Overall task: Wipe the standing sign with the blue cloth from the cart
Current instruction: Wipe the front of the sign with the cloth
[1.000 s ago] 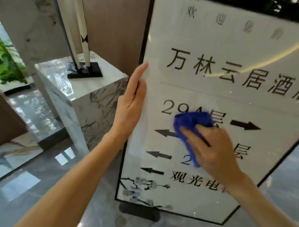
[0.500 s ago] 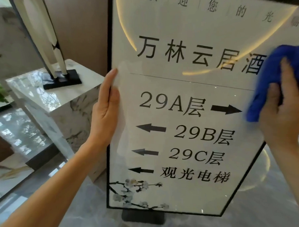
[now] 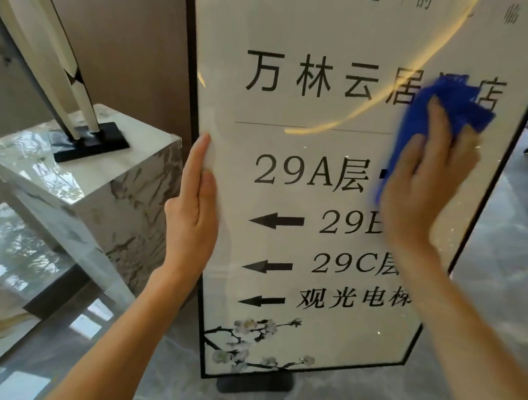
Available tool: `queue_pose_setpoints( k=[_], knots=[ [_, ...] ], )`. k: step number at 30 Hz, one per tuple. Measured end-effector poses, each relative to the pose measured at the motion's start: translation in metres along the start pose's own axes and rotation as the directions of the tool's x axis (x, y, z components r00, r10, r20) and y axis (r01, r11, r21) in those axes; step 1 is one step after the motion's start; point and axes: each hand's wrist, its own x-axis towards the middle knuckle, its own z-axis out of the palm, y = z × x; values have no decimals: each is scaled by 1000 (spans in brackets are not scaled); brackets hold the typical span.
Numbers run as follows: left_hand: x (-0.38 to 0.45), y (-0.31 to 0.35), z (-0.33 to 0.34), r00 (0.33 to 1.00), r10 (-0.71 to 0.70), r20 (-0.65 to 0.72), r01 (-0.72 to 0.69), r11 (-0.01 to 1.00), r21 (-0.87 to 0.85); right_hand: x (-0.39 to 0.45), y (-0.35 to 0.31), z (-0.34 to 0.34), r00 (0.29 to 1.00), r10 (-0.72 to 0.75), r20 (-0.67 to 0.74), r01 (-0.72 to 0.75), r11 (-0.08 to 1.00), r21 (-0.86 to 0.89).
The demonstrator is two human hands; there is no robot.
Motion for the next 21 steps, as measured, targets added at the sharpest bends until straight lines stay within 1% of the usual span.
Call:
queue_pose_setpoints(
  k=[3,5,7,9,12,14,16,17,18,19,20,21],
  knots=[
    [-2,0,1,1000,6,-2,-6,1000,-24,-43,-45,21,990,-140,17,140,990,22],
    [-3,-1,1,1000,16,-6,-16,999,-52,-72,-71,33,977,-207,41,207,978,24],
    [-4,-4,0,1000,11,-6,-11,998,-61,-105,-93,41,956,-278,98,277,961,17],
    [-4,-4,-1,1000,-7,-1,7,998,-59,-136,-106,41,919,-356,170,357,934,26],
    [-4,-7,-3,1000,4,15,-3,998,-57,-156,-104,37,871,-446,205,451,892,24],
    [-2,-7,-2,999,19,28,-18,998,-52,-148,-90,33,820,-530,217,539,842,22],
    [-1,-7,0,999,46,29,-45,999,-28,-126,-70,24,768,-583,266,597,802,34],
    [-1,-7,1,998,52,20,-52,999,-14,-114,-55,19,773,-567,284,581,813,40],
    [-2,-8,2,999,51,6,-51,999,0,-100,-40,13,798,-524,298,537,842,44],
    [-2,-8,3,999,47,-9,-47,999,14,-84,-25,7,834,-450,318,453,889,70],
    [-3,-9,3,999,45,-19,-45,999,24,-68,-9,1,864,-396,312,412,911,16],
    [-4,-9,4,999,44,-22,-44,999,25,-54,8,-6,911,-314,268,334,942,-31]
  ],
)
